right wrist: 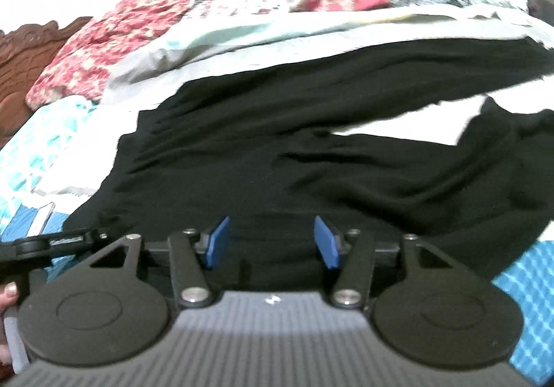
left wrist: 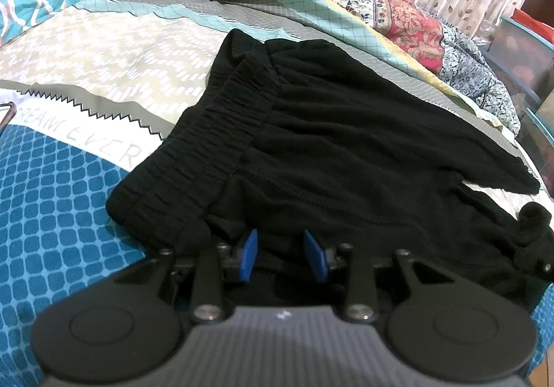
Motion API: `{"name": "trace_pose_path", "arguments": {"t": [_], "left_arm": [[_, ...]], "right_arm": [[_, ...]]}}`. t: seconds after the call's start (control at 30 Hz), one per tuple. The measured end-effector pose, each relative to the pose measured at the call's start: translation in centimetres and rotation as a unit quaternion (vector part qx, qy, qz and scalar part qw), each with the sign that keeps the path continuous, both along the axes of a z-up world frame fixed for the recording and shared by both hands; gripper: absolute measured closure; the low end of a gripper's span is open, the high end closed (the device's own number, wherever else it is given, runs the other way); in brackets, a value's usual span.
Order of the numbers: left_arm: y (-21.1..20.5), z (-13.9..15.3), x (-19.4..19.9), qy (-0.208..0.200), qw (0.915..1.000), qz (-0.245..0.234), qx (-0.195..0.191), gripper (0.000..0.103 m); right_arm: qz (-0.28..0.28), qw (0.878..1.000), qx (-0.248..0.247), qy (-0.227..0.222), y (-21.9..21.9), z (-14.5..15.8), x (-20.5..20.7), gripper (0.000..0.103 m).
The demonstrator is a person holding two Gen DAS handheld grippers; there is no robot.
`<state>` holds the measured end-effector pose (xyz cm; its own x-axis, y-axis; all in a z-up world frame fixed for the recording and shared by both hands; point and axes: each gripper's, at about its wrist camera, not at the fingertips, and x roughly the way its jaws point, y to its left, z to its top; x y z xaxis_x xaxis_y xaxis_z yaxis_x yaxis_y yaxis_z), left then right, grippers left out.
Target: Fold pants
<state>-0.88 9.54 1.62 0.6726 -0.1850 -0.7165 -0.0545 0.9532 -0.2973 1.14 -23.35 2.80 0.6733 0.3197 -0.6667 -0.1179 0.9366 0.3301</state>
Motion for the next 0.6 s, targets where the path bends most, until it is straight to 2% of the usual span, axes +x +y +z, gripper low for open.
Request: {"name": "trace_pose_path", "arguments": {"t": [0.1,0.17,0.3,0.33,0.4,0.47,0.53,0.6], "left_arm": [[-0.2,0.0,0.1,0.003,1.0,0.001,0.005,0.071],[-0.1,0.1,0.3,0.006,1.0,0.001,0.004,0.071],[0.2,1.0,0.6,0.018,0.9998,0.005,-0.004,0.069],[0.0,1.6,0.5,0.013,0.9999,0.008,0.005,0.067],[-1.3,3.0,-0.1,-0.017,0.9988,0.0,0.045,0.062],[-3.0,4.2,-0.5,-0.041,0.9964,-0.025,0.069,0.062],[-4.4,4.8,-0.5,-0.048,0.9958,-0.048,0.061,0.062],[-5.8,5.1,-0.3,-0.046,0.9954,-0.068,0.051,0.062]], "right_arm": [[-0.019,0.998,0.023,0.06,-1.2,-2.7,0.5,0.047],[-0.021,0.998,0.031,0.053,-1.4,-2.8,0.3,0.048],[-0.021,0.998,0.047,0.021,-2.6,-0.9,-0.7,0.048],[-0.025,0.999,0.046,0.009,-3.3,-0.4,-1.2,0.048],[-0.043,0.998,0.037,-0.006,-5.1,0.0,-2.2,0.048],[-0.081,0.996,0.031,-0.013,-7.9,0.1,-3.5,0.048],[-0.129,0.991,0.032,-0.02,-10.9,-0.1,-4.7,0.048],[-0.19,0.98,0.039,-0.033,-14.4,0.1,-6.3,0.048]]}}
